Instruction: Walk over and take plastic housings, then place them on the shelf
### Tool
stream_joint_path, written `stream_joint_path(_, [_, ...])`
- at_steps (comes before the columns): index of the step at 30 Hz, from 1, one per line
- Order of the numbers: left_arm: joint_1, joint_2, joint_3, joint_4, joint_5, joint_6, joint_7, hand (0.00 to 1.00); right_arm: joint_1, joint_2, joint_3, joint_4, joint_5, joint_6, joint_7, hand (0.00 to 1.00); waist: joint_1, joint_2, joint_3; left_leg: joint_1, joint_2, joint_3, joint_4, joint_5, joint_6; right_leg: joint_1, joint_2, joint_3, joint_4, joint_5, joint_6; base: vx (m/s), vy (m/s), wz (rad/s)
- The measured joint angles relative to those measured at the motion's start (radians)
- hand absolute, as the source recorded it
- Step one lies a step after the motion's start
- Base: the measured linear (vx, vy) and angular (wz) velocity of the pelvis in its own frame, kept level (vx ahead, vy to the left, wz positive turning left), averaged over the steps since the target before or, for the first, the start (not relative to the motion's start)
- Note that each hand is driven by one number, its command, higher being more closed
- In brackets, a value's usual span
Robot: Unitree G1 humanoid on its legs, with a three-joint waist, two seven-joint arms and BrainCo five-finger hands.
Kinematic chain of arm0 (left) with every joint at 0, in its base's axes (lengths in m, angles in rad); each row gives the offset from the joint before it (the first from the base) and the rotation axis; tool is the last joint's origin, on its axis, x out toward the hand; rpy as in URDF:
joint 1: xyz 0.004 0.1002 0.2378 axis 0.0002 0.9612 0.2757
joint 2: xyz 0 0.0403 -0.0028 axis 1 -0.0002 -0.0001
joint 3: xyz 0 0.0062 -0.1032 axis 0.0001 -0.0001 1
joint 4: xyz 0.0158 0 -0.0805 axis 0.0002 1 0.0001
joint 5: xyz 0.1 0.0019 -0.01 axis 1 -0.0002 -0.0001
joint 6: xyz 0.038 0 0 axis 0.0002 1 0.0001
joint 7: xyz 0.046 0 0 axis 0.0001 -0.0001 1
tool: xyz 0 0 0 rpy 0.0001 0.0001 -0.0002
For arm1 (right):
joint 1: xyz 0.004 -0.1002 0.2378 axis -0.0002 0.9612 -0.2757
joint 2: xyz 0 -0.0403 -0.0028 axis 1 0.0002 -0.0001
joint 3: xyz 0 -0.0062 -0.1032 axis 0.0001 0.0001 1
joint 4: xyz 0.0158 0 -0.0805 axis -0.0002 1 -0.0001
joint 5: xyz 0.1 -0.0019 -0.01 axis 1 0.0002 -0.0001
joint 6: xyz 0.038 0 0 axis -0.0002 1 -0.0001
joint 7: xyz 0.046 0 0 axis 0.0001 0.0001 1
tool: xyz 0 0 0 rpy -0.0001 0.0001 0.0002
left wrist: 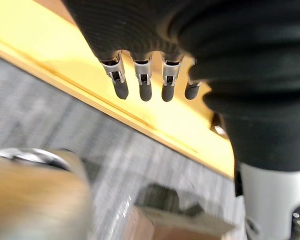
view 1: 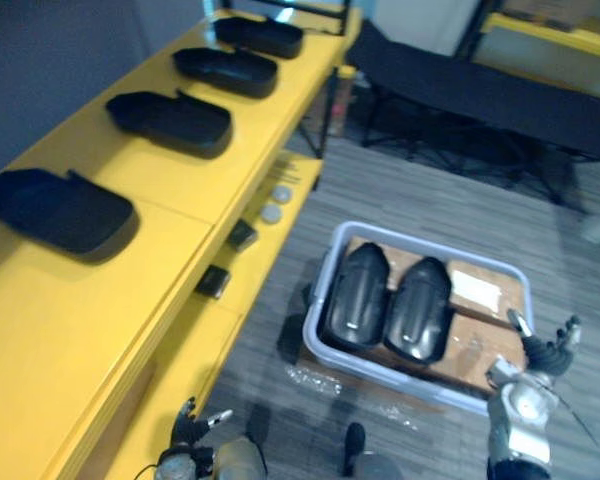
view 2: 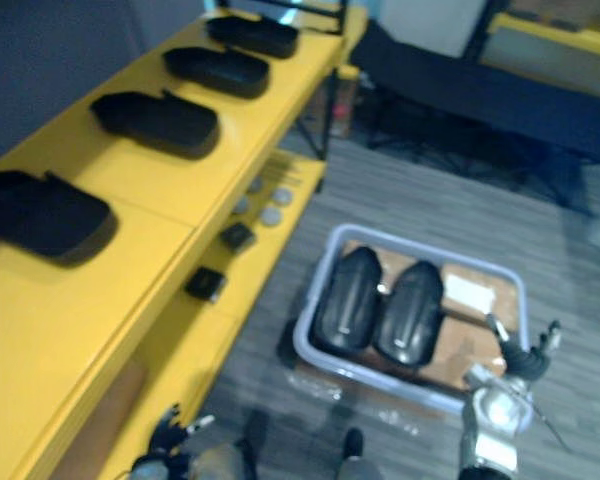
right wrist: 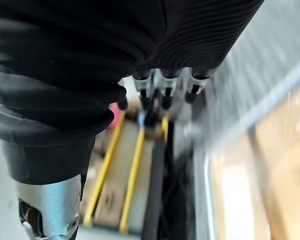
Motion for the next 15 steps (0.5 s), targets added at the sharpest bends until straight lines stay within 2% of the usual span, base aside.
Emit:
stream_joint_path(2, [-0.008,0.000,-0.004,0.010,0.005,0.006,-0.005,0.00,0.012,0.000,-0.016,0.003,-0.019,-0.002,-0.014,0.00,-0.019,-0.004,-0.005,-0.007,0.040,0.077,0.043,-0.027,0.000,-0.033,0.022,-0.002,-0.027,0.045,-0.014,-0.05,0.054,-1.03])
stream_joint_path(6, [-0.010,-0.001,-0.021,0.045,0.013,0.005,-0.016,0.00,0.037,-0.004,-0.074,-0.002,-0.051,-0.002,-0.044,0.00,-0.038,0.008,0.003,0.010,0.087,0.130,0.107,-0.048,-0.014,-0.050,0.061,0.024,-0.036,0.051,-0.006,0.01,0.009,-0.78])
stream_joint_path(10, [-0.028,-0.024,-0.036,0.039,0.009,-0.013,-0.051,0.00,0.042,-0.038,-0.125,-0.045,-0.054,0.000,-0.038,0.00,-0.051,0.039,0.023,-0.014,0.080,0.052,0.104,-0.056,-0.018,-0.106,0.086,0.079,-0.037,0.055,-0.016,0.00,-0.075,-0.53])
stream_joint_path(13, [-0.068,-0.048,-0.056,0.003,0.000,-0.023,-0.057,0.00,0.043,-0.068,-0.131,-0.054,-0.056,0.000,-0.010,0.00,-0.051,0.049,0.070,-0.051,0.059,0.010,0.103,-0.063,-0.015,-0.134,0.083,0.076,-0.045,0.054,-0.018,-0.08,-0.025,-0.05])
stream_joint_path(15, [-0.087,-0.048,-0.081,-0.010,-0.008,-0.027,-0.055,0.00,0.034,-0.069,-0.117,-0.054,-0.057,0.000,-0.014,0.00,-0.045,0.047,0.100,-0.083,0.035,-0.039,0.089,-0.064,-0.005,-0.150,0.078,0.073,-0.045,0.039,-0.035,-0.12,-0.031,0.12])
